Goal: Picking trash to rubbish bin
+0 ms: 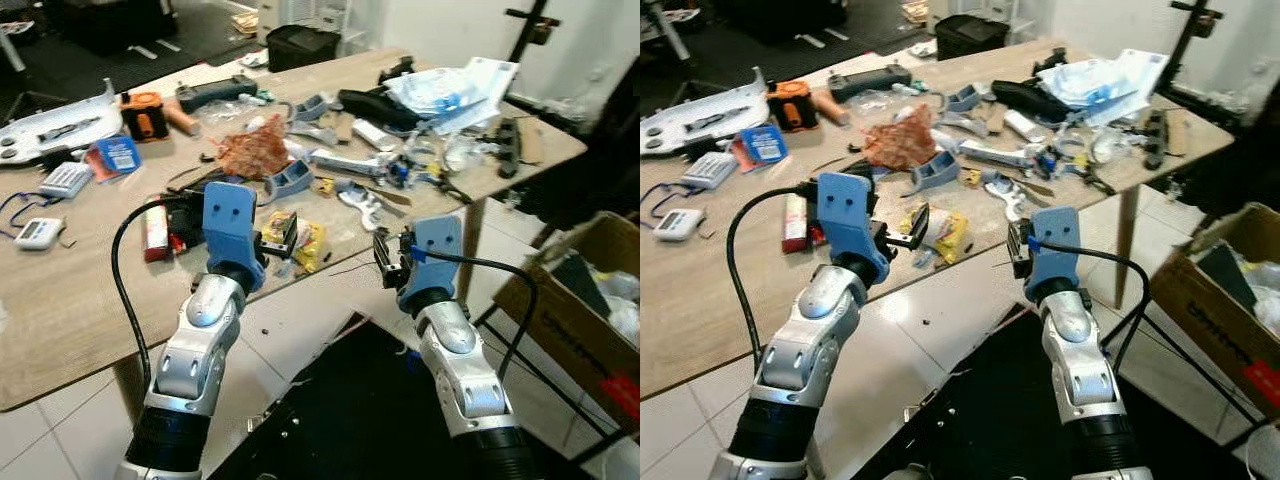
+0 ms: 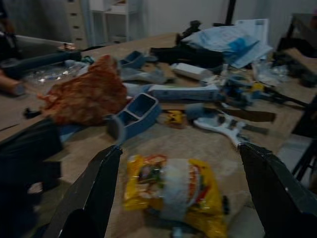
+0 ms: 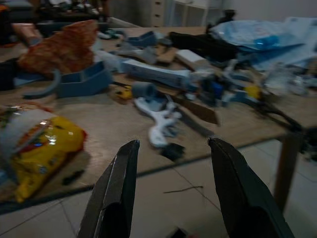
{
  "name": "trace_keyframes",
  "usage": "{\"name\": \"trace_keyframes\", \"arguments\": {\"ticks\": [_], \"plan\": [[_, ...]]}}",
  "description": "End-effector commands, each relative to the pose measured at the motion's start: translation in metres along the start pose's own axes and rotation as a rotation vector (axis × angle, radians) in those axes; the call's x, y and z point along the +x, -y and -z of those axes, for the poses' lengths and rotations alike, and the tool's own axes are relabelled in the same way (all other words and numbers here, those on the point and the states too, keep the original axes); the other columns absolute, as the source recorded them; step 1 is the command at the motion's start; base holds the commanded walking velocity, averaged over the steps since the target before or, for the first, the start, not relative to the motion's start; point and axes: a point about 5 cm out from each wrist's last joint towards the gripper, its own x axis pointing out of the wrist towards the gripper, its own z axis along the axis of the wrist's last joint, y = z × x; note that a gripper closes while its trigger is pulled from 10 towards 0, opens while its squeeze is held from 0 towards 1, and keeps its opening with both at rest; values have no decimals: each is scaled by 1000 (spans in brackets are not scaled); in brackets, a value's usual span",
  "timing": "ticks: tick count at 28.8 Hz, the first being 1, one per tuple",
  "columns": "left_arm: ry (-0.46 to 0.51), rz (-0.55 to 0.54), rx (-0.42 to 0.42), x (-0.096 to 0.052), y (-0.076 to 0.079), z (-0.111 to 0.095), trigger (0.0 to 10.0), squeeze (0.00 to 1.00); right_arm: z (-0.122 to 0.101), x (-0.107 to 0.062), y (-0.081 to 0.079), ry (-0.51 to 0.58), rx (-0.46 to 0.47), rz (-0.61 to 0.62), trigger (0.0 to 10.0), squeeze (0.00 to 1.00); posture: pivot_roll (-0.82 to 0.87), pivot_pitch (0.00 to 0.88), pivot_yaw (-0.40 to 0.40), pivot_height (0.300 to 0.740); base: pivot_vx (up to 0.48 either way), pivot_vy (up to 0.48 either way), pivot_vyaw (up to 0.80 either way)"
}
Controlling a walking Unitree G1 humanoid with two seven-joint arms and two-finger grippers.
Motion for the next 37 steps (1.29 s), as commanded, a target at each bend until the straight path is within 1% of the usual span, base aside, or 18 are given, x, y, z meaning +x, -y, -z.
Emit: {"name": "trace_keyframes", "arguments": {"ticks": [1,24,25,27,28,31,35,36,37], "plan": [[-21,-7,16,0,-3,2,10000,0,2,-3,-1,-6,10,-5,10000,0,9,154,12,740,0,-352,0],[-54,-22,39,-1,-5,6,10000,0,3,-3,-2,-8,22,-10,10000,0,10,156,16,740,0,-469,0],[-57,-30,12,-1,-6,7,10000,0,3,-3,-2,-9,23,-10,10000,0,10,156,16,740,0,0,0],[-82,-48,-12,0,-8,8,10000,0,3,-3,-2,-10,23,-11,10000,0,10,156,16,740,0,0,0],[-102,-46,-11,0,-9,10,10000,0,4,-3,-2,-11,23,-11,10000,0,10,156,16,740,0,0,0],[-115,-44,-11,0,-9,11,10000,0,4,-3,-2,-11,23,-11,10000,0,10,156,16,740,0,0,0],[-136,-57,-3,0,-11,14,10000,0,4,-3,-1,-12,24,-13,10000,0,9,158,16,740,0,480,0],[-128,-58,-12,-1,-11,14,10000,0,4,-3,-1,-12,24,-14,10000,0,9,158,16,740,0,480,0],[-120,-60,1,-1,-11,13,10000,0,4,-3,-2,-12,24,-15,10000,0,9,158,16,740,0,480,0]]}}
